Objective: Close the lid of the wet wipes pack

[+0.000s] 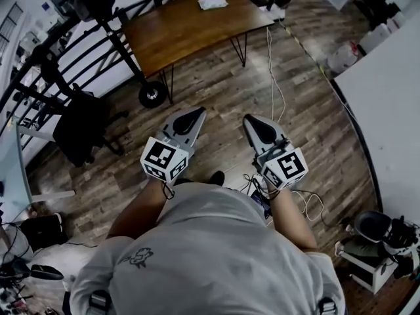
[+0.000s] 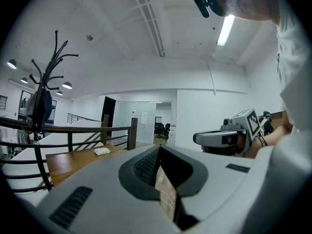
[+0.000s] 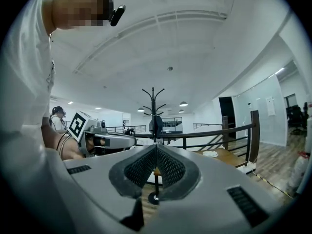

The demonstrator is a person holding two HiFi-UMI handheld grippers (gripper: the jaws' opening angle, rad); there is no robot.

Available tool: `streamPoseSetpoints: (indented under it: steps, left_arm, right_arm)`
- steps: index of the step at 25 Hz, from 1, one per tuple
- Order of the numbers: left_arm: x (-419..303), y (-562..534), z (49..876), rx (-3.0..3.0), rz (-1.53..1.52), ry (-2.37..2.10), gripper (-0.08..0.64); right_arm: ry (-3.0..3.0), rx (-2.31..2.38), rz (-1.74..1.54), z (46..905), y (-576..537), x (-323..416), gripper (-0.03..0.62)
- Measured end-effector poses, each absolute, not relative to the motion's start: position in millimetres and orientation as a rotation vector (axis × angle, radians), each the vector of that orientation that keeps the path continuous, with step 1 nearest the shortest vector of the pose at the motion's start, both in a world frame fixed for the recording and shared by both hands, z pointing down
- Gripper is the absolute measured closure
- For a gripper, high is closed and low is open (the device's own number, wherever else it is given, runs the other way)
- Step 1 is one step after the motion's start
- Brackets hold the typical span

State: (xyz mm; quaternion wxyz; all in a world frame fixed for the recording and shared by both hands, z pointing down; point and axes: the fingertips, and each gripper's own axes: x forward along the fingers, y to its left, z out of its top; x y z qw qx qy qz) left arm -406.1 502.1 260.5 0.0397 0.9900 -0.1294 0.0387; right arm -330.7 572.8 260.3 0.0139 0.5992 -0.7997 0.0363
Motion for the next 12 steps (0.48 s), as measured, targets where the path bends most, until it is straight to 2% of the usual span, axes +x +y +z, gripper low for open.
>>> streamPoseSetpoints:
  steps: [12]
  left_arm:
    - [-324, 452, 271, 3.024, 0.120, -0.355, 0.546]
  right_arm:
    - [-2.496, 1.878, 0.134, 267, 524, -259, 0.557]
